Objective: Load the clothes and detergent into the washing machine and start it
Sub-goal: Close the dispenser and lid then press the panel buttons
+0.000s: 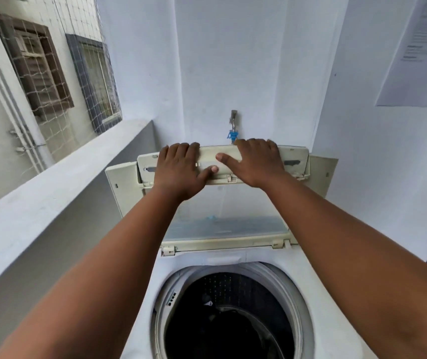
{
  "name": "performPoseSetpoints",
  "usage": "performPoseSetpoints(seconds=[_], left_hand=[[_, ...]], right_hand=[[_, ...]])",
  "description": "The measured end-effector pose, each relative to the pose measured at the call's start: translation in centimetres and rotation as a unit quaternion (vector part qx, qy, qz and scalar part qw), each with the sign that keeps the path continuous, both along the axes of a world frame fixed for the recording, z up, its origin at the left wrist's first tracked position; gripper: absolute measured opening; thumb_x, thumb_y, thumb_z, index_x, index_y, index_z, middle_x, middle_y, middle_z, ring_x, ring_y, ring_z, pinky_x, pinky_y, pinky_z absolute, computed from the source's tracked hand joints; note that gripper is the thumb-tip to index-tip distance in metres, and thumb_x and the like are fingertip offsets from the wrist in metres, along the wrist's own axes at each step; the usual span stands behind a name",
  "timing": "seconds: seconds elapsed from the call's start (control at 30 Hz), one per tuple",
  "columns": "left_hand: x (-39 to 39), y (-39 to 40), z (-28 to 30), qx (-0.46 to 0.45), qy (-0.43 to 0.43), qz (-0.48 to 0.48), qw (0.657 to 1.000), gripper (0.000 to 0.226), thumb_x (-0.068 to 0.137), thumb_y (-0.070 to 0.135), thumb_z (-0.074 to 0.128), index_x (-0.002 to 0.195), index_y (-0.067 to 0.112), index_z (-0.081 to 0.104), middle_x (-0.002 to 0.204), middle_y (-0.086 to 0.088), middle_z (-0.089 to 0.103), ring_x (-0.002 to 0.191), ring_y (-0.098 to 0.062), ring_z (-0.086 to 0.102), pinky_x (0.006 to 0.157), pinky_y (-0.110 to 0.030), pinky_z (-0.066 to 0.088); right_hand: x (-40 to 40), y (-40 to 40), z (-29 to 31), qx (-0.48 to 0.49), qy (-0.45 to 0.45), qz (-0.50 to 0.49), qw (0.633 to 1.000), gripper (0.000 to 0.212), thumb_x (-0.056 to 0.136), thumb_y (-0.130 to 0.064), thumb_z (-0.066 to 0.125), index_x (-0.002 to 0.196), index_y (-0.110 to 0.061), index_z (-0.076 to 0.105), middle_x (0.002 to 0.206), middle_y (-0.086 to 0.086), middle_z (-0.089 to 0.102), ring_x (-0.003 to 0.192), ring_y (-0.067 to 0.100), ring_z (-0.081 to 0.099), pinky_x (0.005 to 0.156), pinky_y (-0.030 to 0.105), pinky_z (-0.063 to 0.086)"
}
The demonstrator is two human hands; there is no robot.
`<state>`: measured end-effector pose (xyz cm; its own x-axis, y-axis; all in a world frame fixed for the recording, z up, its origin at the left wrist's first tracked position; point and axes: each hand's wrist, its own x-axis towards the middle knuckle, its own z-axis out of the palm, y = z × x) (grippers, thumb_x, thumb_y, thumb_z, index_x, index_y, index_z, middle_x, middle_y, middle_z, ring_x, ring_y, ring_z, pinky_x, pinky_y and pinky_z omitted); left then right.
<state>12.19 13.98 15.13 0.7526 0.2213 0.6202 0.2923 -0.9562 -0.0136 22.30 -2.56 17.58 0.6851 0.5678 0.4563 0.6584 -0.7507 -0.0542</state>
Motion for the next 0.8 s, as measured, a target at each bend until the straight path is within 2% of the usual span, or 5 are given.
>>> performPoseSetpoints(seconds=[0.17,0.37,0.5,0.63,0.8], left_hand=[[-4.1,-3.2,-0.4,-0.011,0.004,0.019,1.0,0.084,0.08,0.074,0.021,0.136,0.015,0.043,0.133,-0.007,0.052,0.128,-0.028,0.041,0.111,-0.044,0.022],[-9.7,-8.0,-1.5,-0.049,0.042,0.047,0.997,0.086,0.083,0.07,0.005,0.145,0.017,0.034,0.14,-0.006,0.047,0.133,-0.028,0.035,0.114,-0.045,0.018],[-12.7,-10.5,-2.2,-0.042,0.105,0.067,0.991,0.061,0.096,0.057,0.025,0.14,0.018,0.04,0.136,-0.009,0.053,0.128,-0.031,0.044,0.114,-0.044,0.02],[-15.2,-12.6,-3.2,-0.057,0.162,0.046,0.984,0.042,0.096,0.051,0.036,0.12,0.021,0.054,0.123,-0.007,0.062,0.116,-0.028,0.054,0.11,-0.04,0.026],[-18.7,-13.9,-5.7,-0.08,0.239,-0.024,0.968,0.04,0.093,0.049,0.049,0.125,0.027,0.056,0.128,0.0,0.061,0.122,-0.021,0.052,0.11,-0.032,0.024]], right_hand=[[-2.9,-2.6,-1.2,0.016,-0.002,0.034,0.999,0.056,0.096,-0.059,0.025,0.136,-0.024,0.044,0.139,0.007,0.051,0.132,0.028,0.039,0.114,0.046,0.019],[-6.9,-7.5,-2.5,0.003,-0.002,0.089,0.996,0.036,0.101,-0.038,0.029,0.131,-0.028,0.047,0.124,0.004,0.06,0.116,0.029,0.051,0.098,0.041,0.031],[-9.5,-10.3,-3.5,-0.014,0.053,0.132,0.99,0.033,0.101,-0.036,0.036,0.13,-0.03,0.051,0.121,0.004,0.063,0.11,0.029,0.056,0.094,0.04,0.037],[-12.4,-13.0,-5.1,-0.02,0.132,0.168,0.977,0.034,0.099,-0.038,0.043,0.132,-0.034,0.053,0.126,0.002,0.061,0.114,0.027,0.055,0.098,0.037,0.039],[-16.1,-15.8,-8.8,-0.052,0.148,0.194,0.968,0.038,0.095,-0.039,0.052,0.133,-0.037,0.055,0.12,0.002,0.063,0.113,0.026,0.056,0.094,0.033,0.041]])
